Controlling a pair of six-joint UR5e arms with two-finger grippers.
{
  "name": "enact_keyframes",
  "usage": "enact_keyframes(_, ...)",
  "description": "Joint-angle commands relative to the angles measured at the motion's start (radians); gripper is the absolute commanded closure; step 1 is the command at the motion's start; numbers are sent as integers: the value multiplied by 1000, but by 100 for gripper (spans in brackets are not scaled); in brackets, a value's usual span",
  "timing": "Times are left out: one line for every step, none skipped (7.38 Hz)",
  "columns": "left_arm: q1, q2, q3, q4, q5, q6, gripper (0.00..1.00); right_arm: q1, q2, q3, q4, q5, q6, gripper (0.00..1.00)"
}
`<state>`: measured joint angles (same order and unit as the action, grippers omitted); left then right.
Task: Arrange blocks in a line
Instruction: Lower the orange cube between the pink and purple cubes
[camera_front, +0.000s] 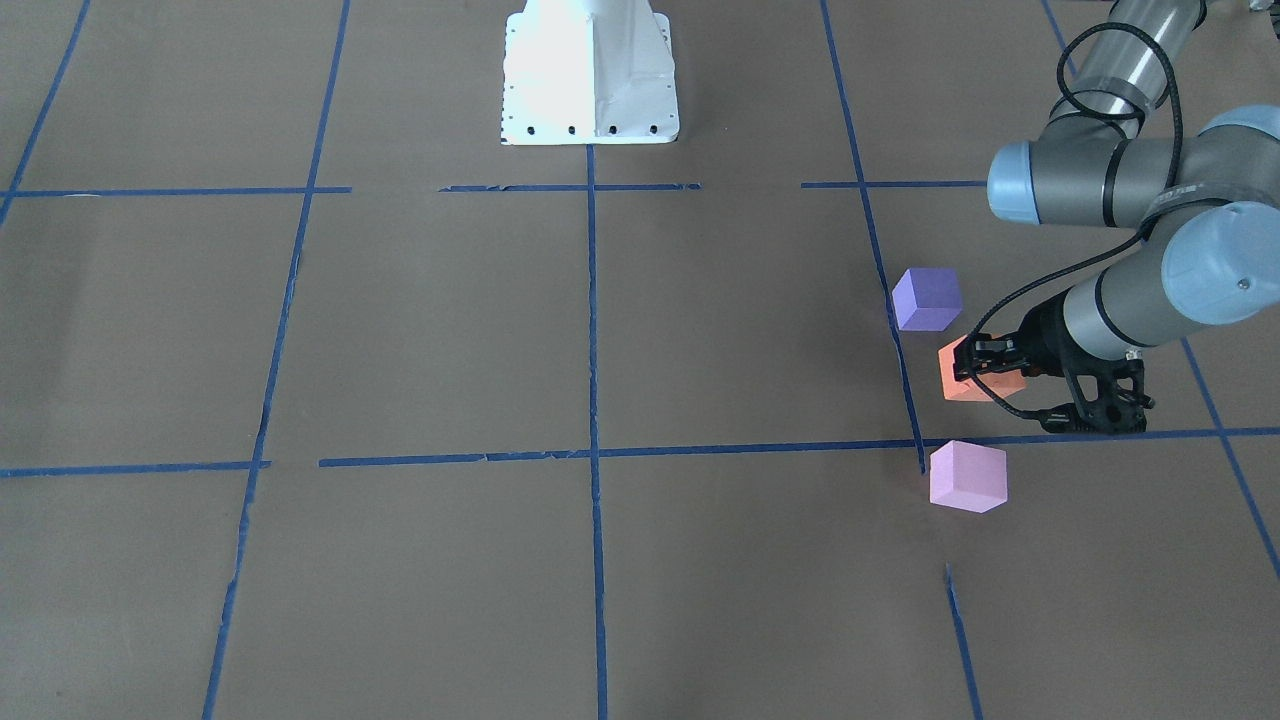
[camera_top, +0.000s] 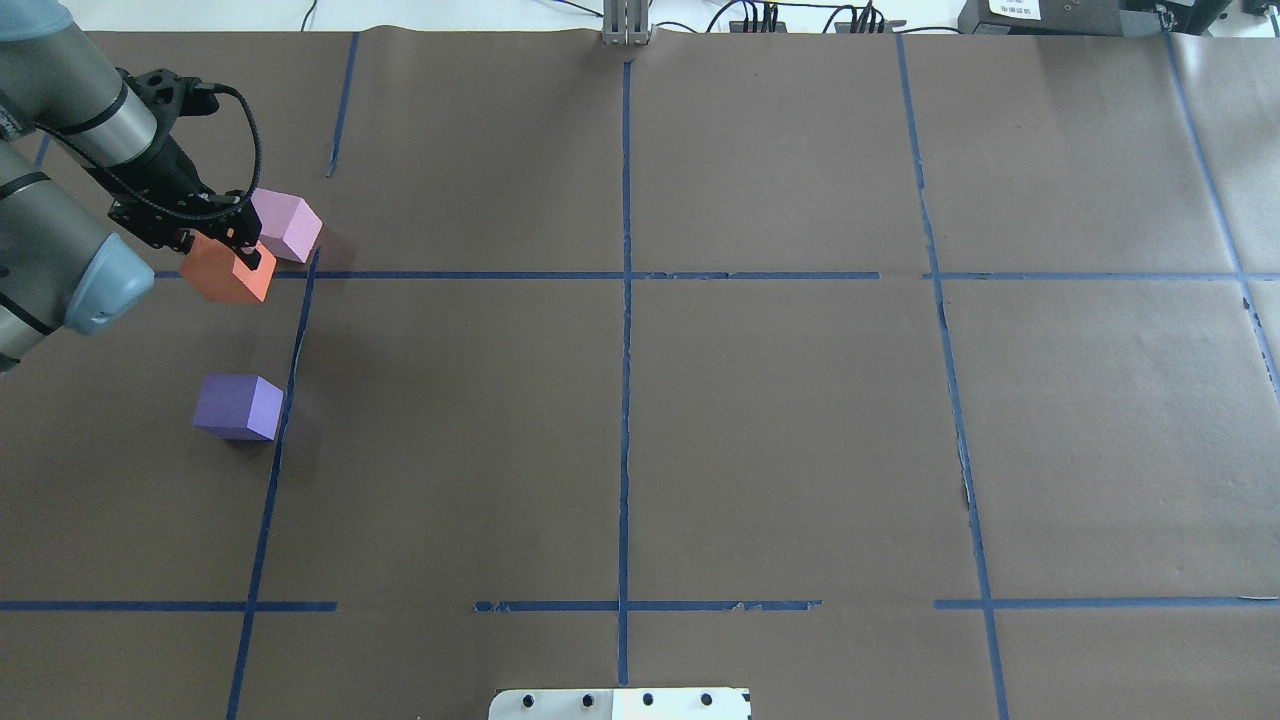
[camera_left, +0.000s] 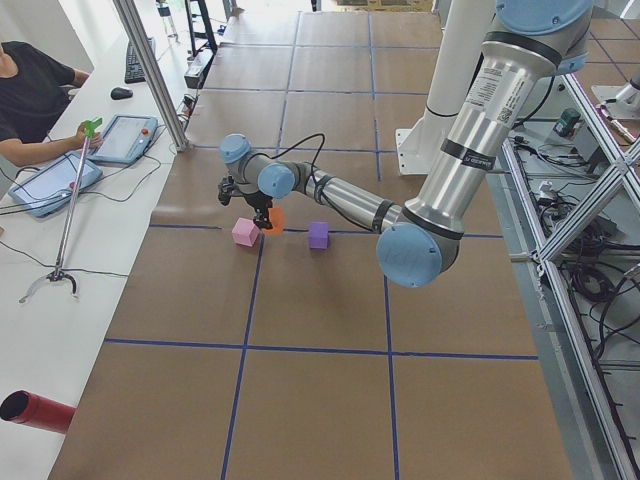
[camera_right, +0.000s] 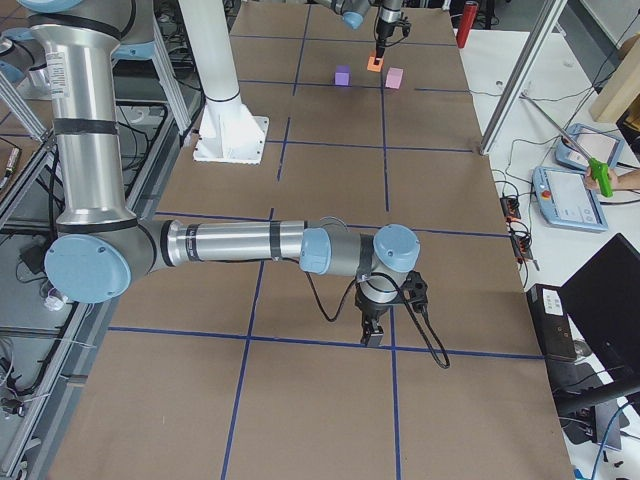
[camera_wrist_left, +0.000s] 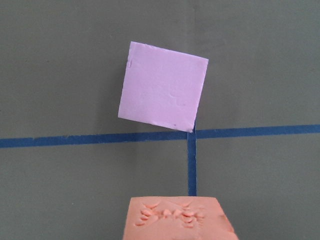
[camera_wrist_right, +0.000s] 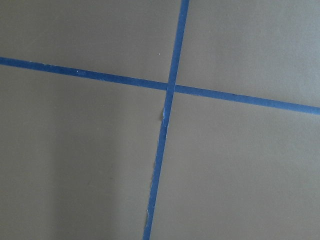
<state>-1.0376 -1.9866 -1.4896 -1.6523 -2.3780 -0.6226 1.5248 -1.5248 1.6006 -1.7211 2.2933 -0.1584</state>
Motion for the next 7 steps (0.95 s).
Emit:
enact_keyframes(25,0,35,-70,5,-46,97,0,0,1,0,0,-1,0)
enact_keyframes(36,2,35,-82,11,-58,97,0,0,-1,0,0,0,0)
enact_keyframes(37,0,35,-83,38,-60,98,0,0,-1,0,0,-1,0)
enact_keyframes(45,5,35,-84,58,-60,97,0,0,-1,0,0,0,0)
enact_keyframes(50,9,35,-99,71,-60,98,0,0,-1,0,0,-1,0)
enact_keyframes(54,21,35,-109,85,-62,98,0,0,-1,0,0,0,0)
enact_keyframes(57,23,35,-113,85,-62,98,0,0,1,0,0,0,0)
